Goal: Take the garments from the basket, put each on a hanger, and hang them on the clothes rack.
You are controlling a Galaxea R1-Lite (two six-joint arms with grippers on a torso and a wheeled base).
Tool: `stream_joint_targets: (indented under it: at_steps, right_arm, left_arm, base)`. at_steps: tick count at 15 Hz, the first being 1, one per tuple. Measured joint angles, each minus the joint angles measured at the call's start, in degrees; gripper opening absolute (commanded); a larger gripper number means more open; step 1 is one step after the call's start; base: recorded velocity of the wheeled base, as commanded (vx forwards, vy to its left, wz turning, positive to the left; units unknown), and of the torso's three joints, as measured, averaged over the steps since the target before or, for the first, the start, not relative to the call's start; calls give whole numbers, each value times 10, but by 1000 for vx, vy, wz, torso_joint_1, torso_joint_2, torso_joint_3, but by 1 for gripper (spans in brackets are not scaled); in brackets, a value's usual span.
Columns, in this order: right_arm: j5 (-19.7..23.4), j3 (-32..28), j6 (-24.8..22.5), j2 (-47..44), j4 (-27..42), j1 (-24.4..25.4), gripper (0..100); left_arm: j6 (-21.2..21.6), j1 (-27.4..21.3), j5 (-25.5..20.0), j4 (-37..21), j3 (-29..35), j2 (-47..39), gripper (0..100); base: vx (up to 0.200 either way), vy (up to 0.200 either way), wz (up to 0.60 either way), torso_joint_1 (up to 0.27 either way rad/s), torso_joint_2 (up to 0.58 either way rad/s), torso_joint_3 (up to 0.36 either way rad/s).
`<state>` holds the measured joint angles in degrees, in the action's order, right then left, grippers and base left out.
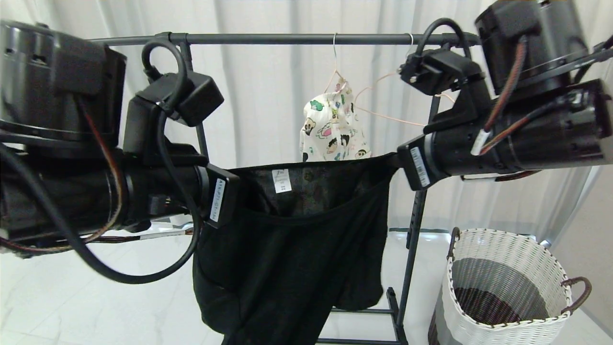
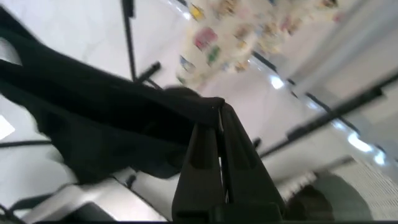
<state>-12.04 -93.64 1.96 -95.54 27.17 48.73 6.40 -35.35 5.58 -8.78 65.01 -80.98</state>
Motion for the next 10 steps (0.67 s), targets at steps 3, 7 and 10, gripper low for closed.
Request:
stream_joint_targets:
  at_steps: [3,7,10]
  right_arm:
    - [3,4,-7,63,43,-37,0]
    - [44,-77,-47,99,104,-83,0]
    - [54,-114,-60,108,133,-80,0]
  left_arm:
    - [47,-31,0,-2,45,9,0]
    - [51,-49,0,-63,148,-9,0]
    - [51,-74,1,-82,168,-5,0]
  base:
    - [0,0,0,0,0,0]
    - [0,0,0,0,0,0]
    - [0,0,0,0,0,0]
